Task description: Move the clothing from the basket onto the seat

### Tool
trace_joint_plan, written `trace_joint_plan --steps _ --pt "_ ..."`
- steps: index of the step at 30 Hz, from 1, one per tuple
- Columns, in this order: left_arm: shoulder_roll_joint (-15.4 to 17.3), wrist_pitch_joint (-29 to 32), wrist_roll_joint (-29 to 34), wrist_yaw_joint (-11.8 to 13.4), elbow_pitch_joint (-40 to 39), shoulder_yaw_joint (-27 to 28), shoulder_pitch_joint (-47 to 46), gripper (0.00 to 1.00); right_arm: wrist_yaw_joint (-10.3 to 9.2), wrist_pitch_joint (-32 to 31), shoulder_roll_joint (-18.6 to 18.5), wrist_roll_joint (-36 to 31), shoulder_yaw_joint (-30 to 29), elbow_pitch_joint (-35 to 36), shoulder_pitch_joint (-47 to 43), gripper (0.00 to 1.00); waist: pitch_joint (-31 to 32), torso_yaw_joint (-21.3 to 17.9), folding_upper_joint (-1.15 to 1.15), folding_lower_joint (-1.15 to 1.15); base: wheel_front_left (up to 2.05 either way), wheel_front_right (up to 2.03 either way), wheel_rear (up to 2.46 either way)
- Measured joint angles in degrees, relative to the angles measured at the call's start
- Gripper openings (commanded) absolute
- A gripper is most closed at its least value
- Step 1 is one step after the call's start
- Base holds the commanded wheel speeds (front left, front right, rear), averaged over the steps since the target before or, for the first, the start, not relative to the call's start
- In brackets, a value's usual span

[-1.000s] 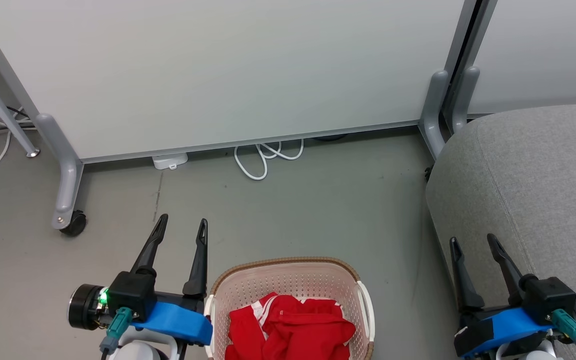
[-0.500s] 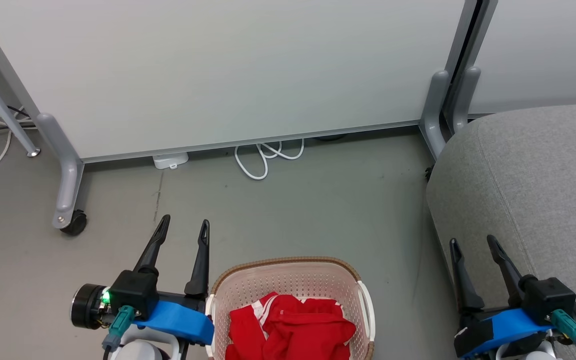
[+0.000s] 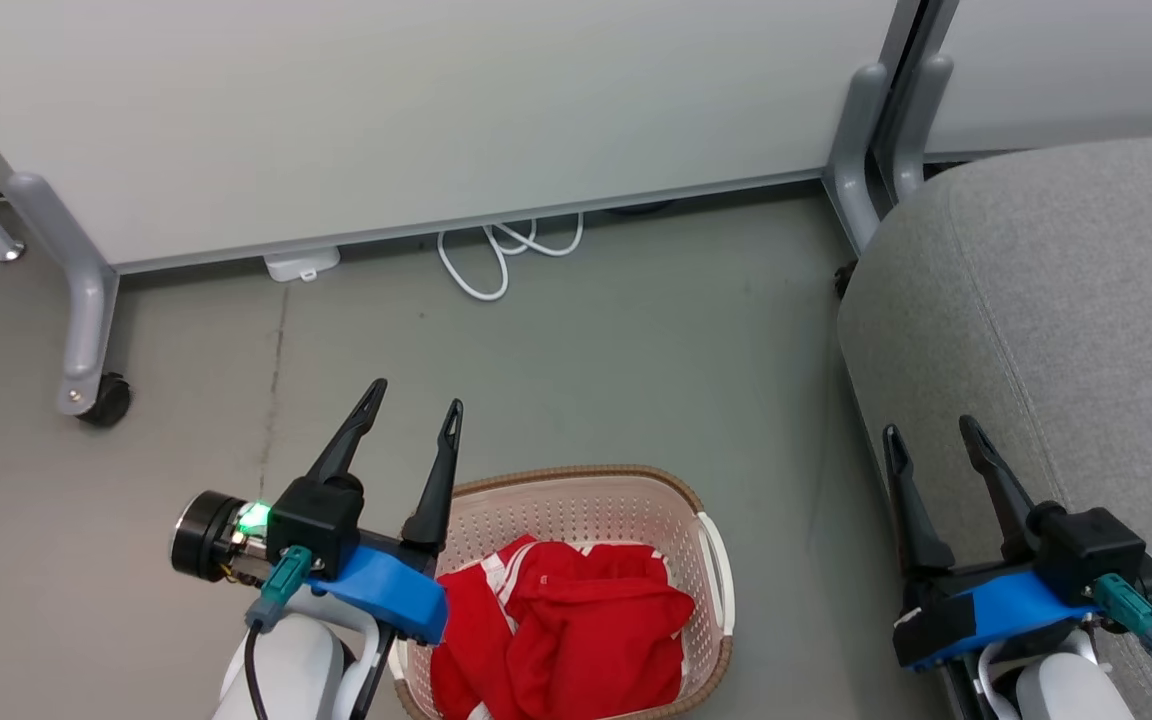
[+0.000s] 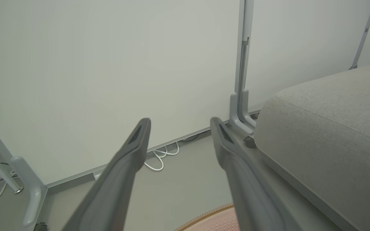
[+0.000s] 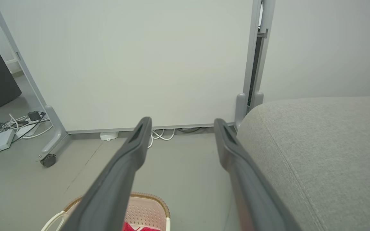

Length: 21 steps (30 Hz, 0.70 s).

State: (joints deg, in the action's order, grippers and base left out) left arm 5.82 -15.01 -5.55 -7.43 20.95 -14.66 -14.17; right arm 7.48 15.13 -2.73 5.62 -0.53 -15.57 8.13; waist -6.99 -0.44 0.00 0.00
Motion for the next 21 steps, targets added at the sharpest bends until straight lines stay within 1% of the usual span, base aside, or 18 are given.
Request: trace_joint_plan --steps 6,13,18,21 --pt "2.89 -0.05 -0.96 -0.01 4.01 -5.35 -5.63 1.0 0.0 0.0 -0.01 0.1 0.43 0.56 3.18 1.0 -4.4 -1.96 0.0 0.0 0.0 0.0 0.0" --pt "6.53 -0.04 -2.43 -0.01 9.79 -13.67 -12.82 1.0 0.0 0.0 -0.02 0.64 0.96 1.51 6.65 1.0 -10.38 -4.65 0.0 0.01 0.0 0.0 0.0" --pt "8.13 -0.04 -3.88 -0.01 13.97 -18.46 -17.34 1.0 0.0 0.0 -0.04 1.1 1.4 2.1 8.79 1.0 -14.75 -6.44 0.0 0.0 0.0 0.0 0.0" --pt "9.0 -0.04 -4.5 -0.01 17.08 -22.3 -19.87 1.0 0.0 0.0 -0.05 1.32 1.69 2.68 10.33 1.0 -17.45 -7.36 0.0 0.01 0.0 0.0 0.0"
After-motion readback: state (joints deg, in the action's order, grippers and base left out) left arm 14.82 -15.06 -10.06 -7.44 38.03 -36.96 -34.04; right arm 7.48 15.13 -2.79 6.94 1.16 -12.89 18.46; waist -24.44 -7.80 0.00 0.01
